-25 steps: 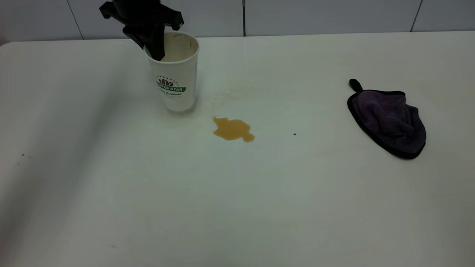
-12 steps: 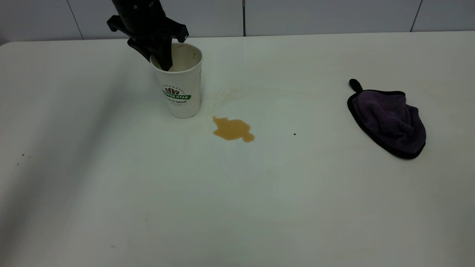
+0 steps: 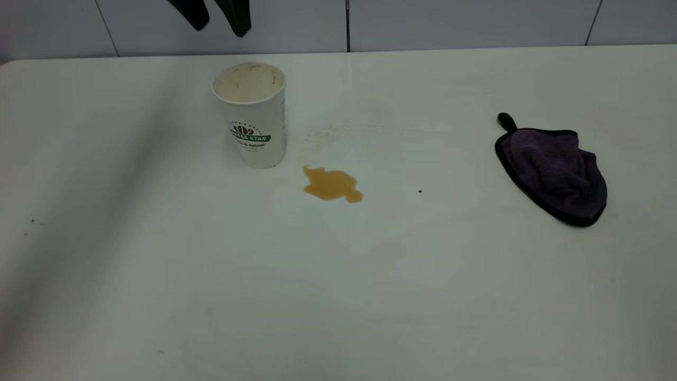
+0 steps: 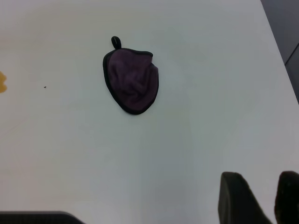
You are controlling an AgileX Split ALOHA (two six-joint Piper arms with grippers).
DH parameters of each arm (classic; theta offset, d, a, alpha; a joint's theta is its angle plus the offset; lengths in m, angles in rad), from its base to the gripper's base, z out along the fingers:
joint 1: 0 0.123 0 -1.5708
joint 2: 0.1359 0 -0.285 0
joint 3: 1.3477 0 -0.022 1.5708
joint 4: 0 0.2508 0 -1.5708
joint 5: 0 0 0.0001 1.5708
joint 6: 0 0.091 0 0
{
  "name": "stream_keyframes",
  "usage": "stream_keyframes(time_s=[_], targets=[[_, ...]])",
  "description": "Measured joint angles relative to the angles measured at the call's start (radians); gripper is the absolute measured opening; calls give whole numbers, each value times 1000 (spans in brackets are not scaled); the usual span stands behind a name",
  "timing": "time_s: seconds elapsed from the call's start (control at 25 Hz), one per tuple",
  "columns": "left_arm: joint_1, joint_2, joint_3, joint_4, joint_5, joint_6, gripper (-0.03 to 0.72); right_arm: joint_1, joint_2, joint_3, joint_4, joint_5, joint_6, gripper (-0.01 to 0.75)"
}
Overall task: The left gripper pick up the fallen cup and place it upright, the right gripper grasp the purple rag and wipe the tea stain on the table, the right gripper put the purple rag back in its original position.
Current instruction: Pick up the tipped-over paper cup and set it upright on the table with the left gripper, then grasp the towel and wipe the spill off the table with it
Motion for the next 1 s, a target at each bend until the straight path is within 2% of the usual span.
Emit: stream_keyframes(time_s=[0.2,0.48,0.6,1.0], targets=[[0,-95,-112,48,0,-16,588,0,0,0,0,0,0,238],[1,-235,-99,66,0,-51,550,0,0,0,0,0,0,238],[1,-327,-4,90,0,-71,546,0,0,0,0,0,0,238],[1,-720,524,290,0,-247,545,0,0,0,0,0,0,238]])
